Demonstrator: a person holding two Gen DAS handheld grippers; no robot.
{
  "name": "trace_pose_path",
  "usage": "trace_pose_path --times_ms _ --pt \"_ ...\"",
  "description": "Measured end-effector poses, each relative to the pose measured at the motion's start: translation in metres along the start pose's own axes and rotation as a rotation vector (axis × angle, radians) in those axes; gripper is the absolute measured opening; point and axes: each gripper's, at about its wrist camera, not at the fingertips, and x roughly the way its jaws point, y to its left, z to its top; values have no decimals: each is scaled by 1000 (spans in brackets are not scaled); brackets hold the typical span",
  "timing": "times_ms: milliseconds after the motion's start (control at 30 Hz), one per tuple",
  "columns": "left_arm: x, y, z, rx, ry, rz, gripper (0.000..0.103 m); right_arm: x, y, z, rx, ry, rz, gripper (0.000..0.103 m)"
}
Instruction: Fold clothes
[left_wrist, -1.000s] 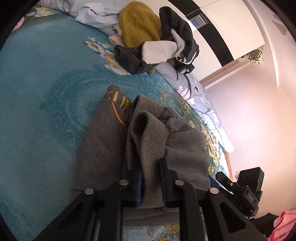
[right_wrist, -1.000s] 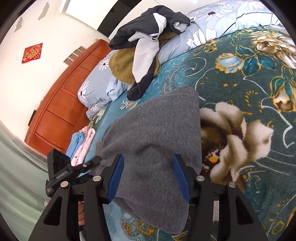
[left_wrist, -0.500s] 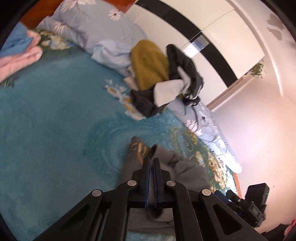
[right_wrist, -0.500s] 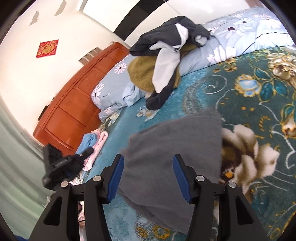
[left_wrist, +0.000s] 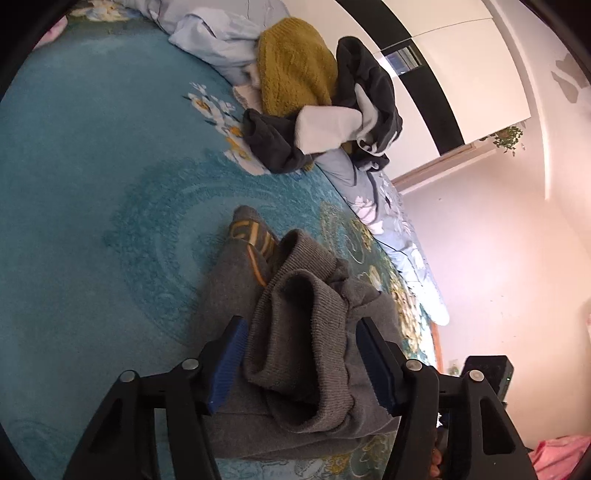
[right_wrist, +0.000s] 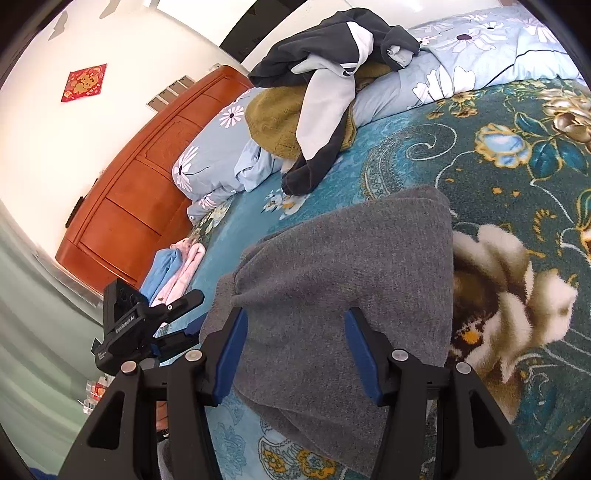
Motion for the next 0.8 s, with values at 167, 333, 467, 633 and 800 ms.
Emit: trace_pose_path --times_ms 167,333,467,633,800 --pt "13 -10 -3 58 10 35 31 1 0 1 4 0 4 56" --pt "-10 -37 -4 120 -75 -2 8 -1 0 3 2 -6 4 56" --pt "-60 -67 10 194 -215 -10 8 -6 6 7 -18 -22 26 56" --pt "-51 -28 15 151 -174 148 8 -8 16 12 -63 -39 48 56" --pt "-9 33 0 -18 -83 186 14 9 14 17 -64 -2 37 56"
